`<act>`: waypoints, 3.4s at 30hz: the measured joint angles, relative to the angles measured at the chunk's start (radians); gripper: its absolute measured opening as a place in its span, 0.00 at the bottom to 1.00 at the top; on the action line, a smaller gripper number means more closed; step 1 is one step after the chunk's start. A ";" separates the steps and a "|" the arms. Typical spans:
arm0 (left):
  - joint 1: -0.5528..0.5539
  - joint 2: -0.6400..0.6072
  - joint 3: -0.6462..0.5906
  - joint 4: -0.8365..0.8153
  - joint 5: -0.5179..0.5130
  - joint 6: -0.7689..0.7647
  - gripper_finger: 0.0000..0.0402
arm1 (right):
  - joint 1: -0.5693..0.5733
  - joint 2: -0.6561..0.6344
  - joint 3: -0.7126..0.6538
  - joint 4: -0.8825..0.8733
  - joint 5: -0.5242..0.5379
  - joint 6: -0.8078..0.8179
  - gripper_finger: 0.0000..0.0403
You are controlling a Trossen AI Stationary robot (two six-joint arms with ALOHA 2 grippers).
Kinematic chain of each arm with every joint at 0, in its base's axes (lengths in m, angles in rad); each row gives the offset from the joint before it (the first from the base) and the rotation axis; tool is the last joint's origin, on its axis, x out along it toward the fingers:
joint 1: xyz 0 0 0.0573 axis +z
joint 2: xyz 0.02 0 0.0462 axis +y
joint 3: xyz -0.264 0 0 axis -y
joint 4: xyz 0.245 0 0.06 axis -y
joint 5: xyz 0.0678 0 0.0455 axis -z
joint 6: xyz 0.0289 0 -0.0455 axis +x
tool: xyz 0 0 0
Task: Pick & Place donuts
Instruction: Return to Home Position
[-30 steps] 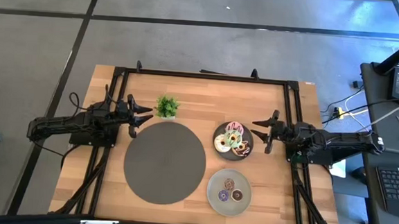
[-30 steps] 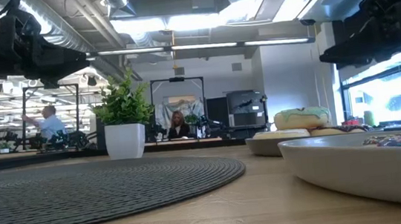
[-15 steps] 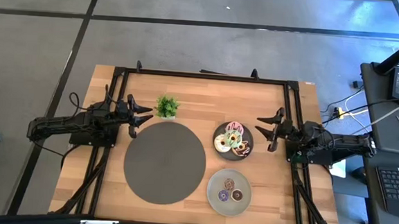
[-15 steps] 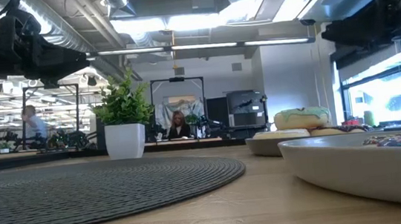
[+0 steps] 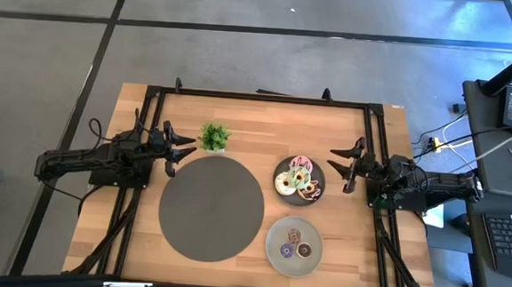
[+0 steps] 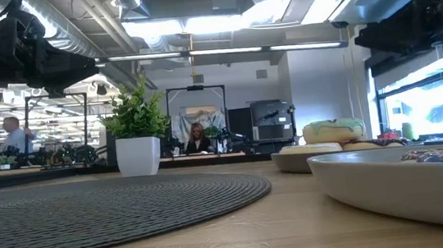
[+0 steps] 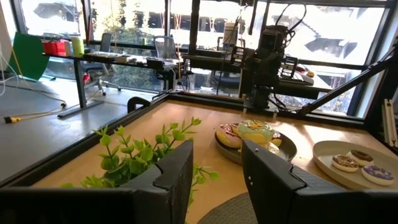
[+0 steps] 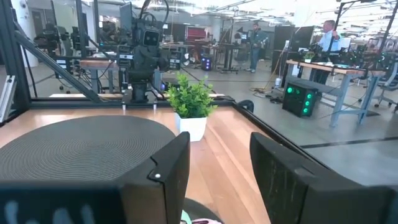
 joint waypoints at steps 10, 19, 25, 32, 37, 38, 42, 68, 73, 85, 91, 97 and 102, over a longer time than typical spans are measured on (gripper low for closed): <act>0.000 0.000 0.000 0.000 0.000 0.000 0.34 | 0.000 0.000 0.000 0.000 -0.002 -0.120 0.42; 0.000 0.000 0.000 0.000 0.000 0.000 0.33 | 0.000 0.000 0.000 0.000 -0.002 -0.125 0.42; 0.000 0.000 0.000 0.000 0.000 0.000 0.34 | 0.000 0.000 0.000 0.000 -0.001 -0.125 0.42; 0.000 0.000 0.000 0.000 0.000 0.000 0.33 | 0.000 0.000 0.000 0.000 -0.001 -0.124 0.42; 0.000 0.000 0.000 0.000 0.000 0.000 0.33 | 0.000 0.000 0.000 0.000 -0.001 -0.125 0.42; 0.000 0.000 0.000 0.000 0.000 0.000 0.33 | 0.000 0.000 0.000 0.000 -0.001 -0.125 0.42; 0.000 0.000 0.000 0.000 0.000 0.000 0.34 | 0.000 0.000 0.000 0.000 -0.001 -0.125 0.42; 0.000 0.000 0.000 0.000 -0.001 0.000 0.34 | 0.000 0.000 0.000 0.000 -0.001 -0.125 0.42; 0.000 0.000 0.000 0.000 -0.001 0.000 0.33 | 0.000 0.000 0.000 0.000 -0.001 -0.124 0.42; 0.000 0.000 0.000 0.000 -0.001 0.000 0.34 | 0.000 0.000 0.000 0.000 -0.001 -0.125 0.42; 0.000 0.000 0.000 0.000 -0.001 0.000 0.33 | 0.000 0.000 0.000 0.000 -0.001 -0.125 0.42; 0.000 0.000 0.000 0.000 -0.001 0.000 0.33 | 0.000 0.000 0.000 0.000 -0.001 -0.125 0.42; 0.000 0.000 0.000 0.000 0.000 0.000 0.34 | 0.000 0.000 0.000 0.000 -0.001 -0.124 0.42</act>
